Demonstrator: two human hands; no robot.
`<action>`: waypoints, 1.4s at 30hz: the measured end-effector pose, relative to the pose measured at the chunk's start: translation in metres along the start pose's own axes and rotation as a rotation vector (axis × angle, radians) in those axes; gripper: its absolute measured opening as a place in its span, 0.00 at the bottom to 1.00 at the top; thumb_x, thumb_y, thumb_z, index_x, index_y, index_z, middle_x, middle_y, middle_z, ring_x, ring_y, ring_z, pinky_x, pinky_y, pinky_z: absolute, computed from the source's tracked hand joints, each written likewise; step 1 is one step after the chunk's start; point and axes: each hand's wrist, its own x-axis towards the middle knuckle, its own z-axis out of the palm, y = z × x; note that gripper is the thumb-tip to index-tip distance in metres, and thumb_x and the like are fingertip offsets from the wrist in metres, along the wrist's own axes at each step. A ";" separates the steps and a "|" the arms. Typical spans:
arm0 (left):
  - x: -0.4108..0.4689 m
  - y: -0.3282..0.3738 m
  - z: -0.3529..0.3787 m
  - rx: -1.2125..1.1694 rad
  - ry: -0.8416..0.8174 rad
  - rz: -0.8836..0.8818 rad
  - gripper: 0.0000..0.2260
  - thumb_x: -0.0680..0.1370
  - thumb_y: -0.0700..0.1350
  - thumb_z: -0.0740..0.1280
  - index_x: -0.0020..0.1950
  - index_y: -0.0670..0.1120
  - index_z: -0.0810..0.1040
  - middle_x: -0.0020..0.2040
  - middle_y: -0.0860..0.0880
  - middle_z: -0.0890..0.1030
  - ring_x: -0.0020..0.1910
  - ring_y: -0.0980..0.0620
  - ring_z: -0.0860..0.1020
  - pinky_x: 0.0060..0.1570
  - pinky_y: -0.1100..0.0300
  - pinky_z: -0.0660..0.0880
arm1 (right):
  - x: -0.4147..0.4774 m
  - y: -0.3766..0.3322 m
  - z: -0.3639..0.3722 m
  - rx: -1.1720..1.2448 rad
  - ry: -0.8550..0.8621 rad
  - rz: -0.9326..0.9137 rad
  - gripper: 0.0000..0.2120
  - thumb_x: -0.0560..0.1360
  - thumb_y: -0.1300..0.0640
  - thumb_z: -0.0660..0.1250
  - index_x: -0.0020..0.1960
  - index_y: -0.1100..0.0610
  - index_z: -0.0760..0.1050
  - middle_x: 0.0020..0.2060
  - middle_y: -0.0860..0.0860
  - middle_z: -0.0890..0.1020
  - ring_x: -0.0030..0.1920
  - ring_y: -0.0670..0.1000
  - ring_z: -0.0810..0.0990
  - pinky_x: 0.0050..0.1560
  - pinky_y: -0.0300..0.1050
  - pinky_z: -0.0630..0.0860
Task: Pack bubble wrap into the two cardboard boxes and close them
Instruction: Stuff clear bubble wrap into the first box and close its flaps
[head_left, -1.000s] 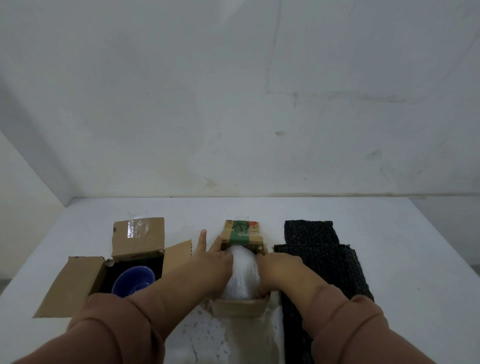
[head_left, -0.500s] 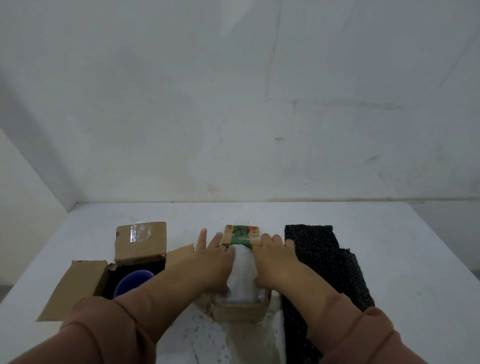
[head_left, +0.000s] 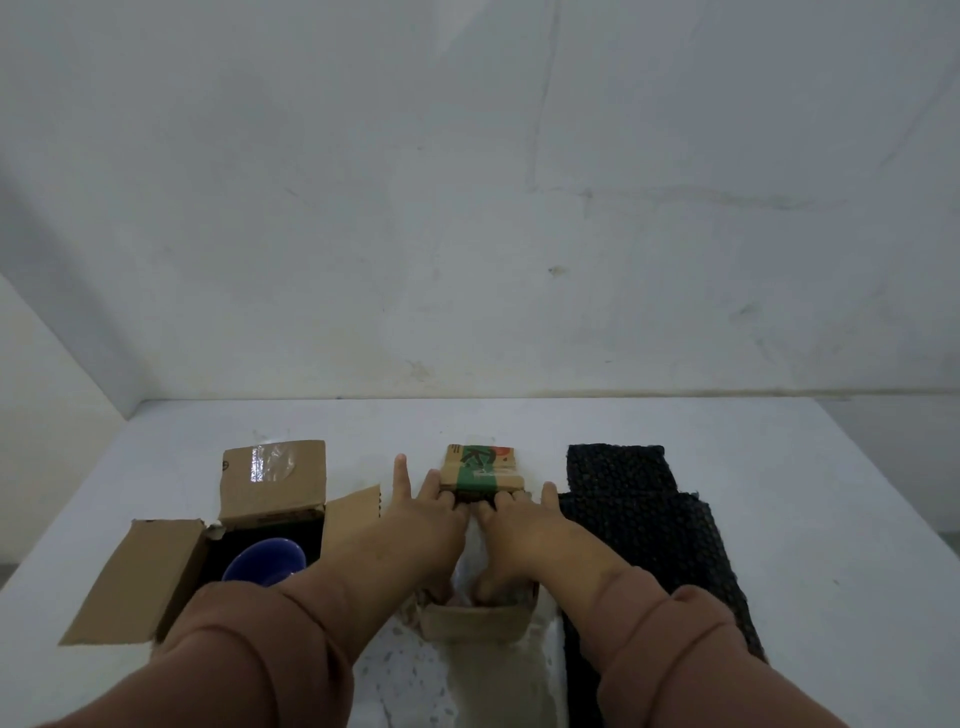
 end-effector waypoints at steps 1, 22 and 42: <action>0.000 0.000 0.001 -0.004 0.005 -0.003 0.49 0.67 0.65 0.70 0.78 0.47 0.50 0.77 0.44 0.57 0.77 0.38 0.43 0.61 0.25 0.32 | 0.000 0.000 0.001 0.013 0.002 0.002 0.47 0.65 0.35 0.66 0.75 0.53 0.50 0.66 0.57 0.64 0.70 0.60 0.59 0.70 0.71 0.44; -0.019 0.003 -0.006 -0.205 -0.018 -0.036 0.39 0.76 0.46 0.64 0.78 0.49 0.42 0.79 0.45 0.51 0.77 0.41 0.37 0.62 0.27 0.28 | 0.024 0.047 0.011 1.661 0.309 0.276 0.26 0.77 0.59 0.64 0.73 0.58 0.62 0.70 0.57 0.67 0.67 0.57 0.69 0.64 0.48 0.67; -0.016 0.036 0.002 -0.425 0.114 0.124 0.30 0.77 0.48 0.61 0.76 0.58 0.52 0.79 0.44 0.48 0.77 0.41 0.47 0.73 0.45 0.52 | 0.025 0.045 0.004 1.461 0.437 0.242 0.27 0.77 0.65 0.62 0.74 0.61 0.59 0.53 0.55 0.75 0.55 0.51 0.73 0.56 0.40 0.68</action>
